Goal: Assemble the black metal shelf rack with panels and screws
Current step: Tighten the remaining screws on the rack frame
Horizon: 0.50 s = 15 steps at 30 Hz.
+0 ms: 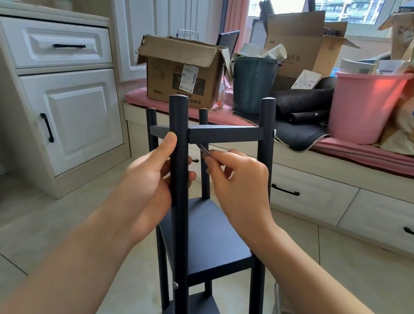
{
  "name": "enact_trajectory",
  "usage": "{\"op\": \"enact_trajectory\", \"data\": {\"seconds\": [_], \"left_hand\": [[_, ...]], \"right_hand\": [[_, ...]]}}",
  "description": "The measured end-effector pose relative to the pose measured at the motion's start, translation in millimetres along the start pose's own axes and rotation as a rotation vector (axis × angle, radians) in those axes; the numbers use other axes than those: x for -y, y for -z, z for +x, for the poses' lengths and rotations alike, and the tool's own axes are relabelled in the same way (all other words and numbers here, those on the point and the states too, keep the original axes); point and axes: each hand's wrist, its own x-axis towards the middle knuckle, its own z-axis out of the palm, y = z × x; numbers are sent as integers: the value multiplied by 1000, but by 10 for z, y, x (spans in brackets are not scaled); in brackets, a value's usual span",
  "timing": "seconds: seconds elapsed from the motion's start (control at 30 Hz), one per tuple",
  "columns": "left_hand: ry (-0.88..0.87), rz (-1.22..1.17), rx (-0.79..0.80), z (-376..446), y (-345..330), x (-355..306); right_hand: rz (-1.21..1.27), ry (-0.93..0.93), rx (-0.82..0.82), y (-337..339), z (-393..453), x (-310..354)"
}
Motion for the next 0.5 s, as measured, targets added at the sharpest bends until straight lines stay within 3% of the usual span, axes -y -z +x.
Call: {"op": "enact_trajectory", "data": {"seconds": [0.5], "left_hand": [[1,20,11,-18,-3,5]], "right_hand": [[112,-90,81,-22,31,56]]}}
